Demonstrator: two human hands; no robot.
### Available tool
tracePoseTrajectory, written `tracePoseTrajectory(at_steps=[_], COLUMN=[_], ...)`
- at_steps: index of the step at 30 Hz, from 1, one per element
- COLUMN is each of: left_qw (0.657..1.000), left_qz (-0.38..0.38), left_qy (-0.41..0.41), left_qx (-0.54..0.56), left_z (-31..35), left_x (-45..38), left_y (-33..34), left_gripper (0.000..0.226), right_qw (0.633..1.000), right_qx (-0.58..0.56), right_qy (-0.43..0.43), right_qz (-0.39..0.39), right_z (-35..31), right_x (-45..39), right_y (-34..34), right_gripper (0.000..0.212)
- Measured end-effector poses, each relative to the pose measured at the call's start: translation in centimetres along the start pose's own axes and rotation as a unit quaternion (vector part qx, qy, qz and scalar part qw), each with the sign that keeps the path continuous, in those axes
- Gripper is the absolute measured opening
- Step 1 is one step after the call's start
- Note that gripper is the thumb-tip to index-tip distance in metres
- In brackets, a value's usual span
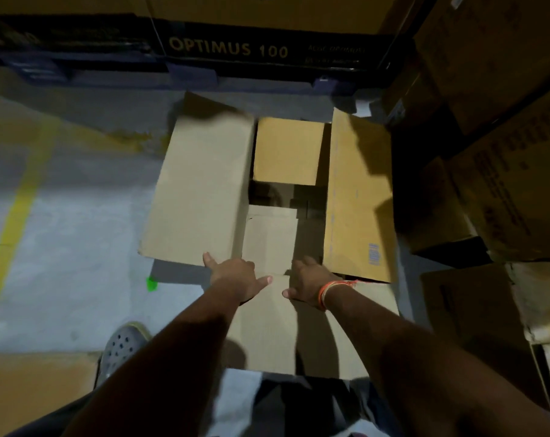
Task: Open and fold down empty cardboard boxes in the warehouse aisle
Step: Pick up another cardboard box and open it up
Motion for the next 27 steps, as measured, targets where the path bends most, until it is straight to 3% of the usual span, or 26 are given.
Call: tracePoseTrajectory(at_steps=[7,9,12,15,17,20,25,27], left_qw=[0.995,0.994,0.994,0.995,0.997,0.994,0.980,0.984], left_qz=[-0.016,-0.014,-0.017,-0.011,0.008,0.061,0.047,0.020], left_qy=[-0.080,-0.088,-0.107,-0.090,-0.062,-0.076,-0.115,-0.114], left_qx=[0.057,0.055,0.036,0.051,0.047,0.056,0.153,0.133], left_z=[-5.6,-6.8,-8.6,-9.5,-9.3,-9.0,-9.2,-9.3], left_x=[2.9,3.1,3.1,2.6,2.1,1.3,-0.2,-0.7], left_y=[1.7,2.0,2.3,2.3,2.0,1.5,1.8,2.4], left_gripper=[0.081,0.081,0.085,0.083,0.079,0.071,0.073,0.077], right_qw=[0.988,0.981,0.966,0.964,0.965,0.962,0.947,0.933], right_qx=[0.021,-0.020,-0.133,-0.033,-0.008,-0.104,-0.285,-0.336], right_qy=[-0.110,-0.124,-0.057,0.062,0.131,0.208,0.133,0.113], right_qz=[0.105,0.149,0.213,0.258,0.227,0.140,0.072,0.059], right_z=[-3.9,-3.9,-1.7,2.1,4.3,6.7,7.0,7.0], right_x=[2.0,2.3,2.2,1.9,1.5,0.6,-1.8,-2.2], right_y=[0.9,0.4,-1.4,-3.2,-3.5,-2.6,-1.2,-1.2], right_gripper=[0.085,0.080,0.068,0.078,0.085,0.092,0.100,0.103])
Point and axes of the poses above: each hand's wrist, its own x-axis away from the middle knuckle, its own y-axis out of the palm, z = x × y, the point moved 4 cm from there along -x, towards the middle knuckle, and after that the axes turned 7 degrees about y, right-handed, at the moved point
